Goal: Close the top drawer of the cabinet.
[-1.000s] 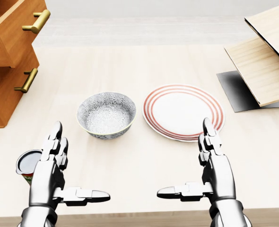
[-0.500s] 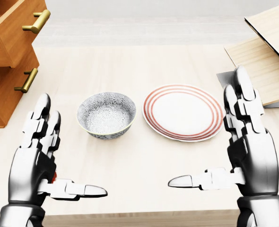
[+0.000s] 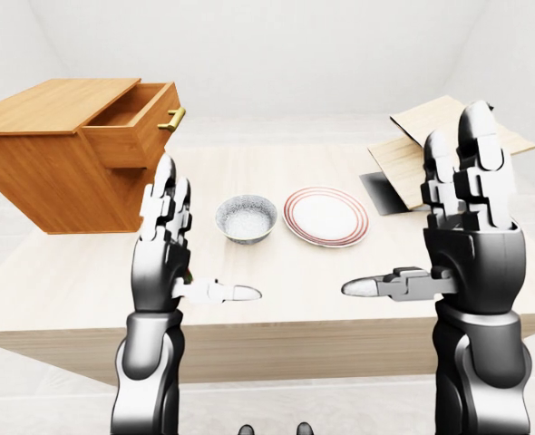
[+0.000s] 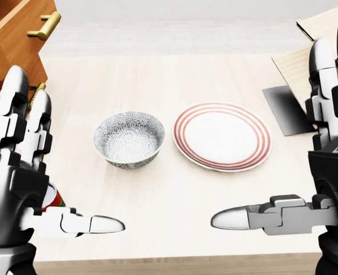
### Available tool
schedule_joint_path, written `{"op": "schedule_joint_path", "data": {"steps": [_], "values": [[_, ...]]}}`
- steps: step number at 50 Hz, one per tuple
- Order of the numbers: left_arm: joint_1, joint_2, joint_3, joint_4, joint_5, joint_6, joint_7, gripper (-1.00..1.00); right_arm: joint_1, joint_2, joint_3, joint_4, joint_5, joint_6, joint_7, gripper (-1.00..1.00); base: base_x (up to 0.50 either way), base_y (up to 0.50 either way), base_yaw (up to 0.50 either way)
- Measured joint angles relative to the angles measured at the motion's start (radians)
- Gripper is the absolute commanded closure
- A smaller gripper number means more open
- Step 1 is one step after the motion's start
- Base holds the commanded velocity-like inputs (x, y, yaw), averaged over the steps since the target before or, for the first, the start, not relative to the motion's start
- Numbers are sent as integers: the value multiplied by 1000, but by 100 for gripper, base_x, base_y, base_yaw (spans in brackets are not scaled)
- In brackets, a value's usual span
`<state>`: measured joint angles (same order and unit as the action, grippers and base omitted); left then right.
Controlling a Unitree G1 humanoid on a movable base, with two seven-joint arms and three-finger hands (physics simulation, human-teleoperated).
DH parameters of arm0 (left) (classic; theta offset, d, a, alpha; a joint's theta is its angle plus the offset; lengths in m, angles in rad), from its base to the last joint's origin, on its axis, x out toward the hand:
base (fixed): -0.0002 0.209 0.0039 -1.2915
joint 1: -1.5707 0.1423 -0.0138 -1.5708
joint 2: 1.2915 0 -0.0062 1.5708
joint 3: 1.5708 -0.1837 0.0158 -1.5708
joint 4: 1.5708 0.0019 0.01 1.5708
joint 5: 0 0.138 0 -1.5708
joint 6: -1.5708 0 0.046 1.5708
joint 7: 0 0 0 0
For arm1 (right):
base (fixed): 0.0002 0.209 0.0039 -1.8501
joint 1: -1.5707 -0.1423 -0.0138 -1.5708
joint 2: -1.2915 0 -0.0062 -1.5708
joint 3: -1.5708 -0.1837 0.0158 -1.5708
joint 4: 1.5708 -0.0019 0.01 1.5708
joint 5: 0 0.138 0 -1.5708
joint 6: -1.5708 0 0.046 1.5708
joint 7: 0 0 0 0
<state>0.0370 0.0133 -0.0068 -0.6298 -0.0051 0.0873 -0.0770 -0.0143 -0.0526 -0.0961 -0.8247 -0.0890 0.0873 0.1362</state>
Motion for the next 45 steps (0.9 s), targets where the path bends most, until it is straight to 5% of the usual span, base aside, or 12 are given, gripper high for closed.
{"op": "schedule_joint_path", "data": {"steps": [45], "values": [[-63, 7, 30, -128, 11, 0, 15, -100, 41, 7, -10, -17, 2, 0, 33, -100, 0, 5, 0]]}}
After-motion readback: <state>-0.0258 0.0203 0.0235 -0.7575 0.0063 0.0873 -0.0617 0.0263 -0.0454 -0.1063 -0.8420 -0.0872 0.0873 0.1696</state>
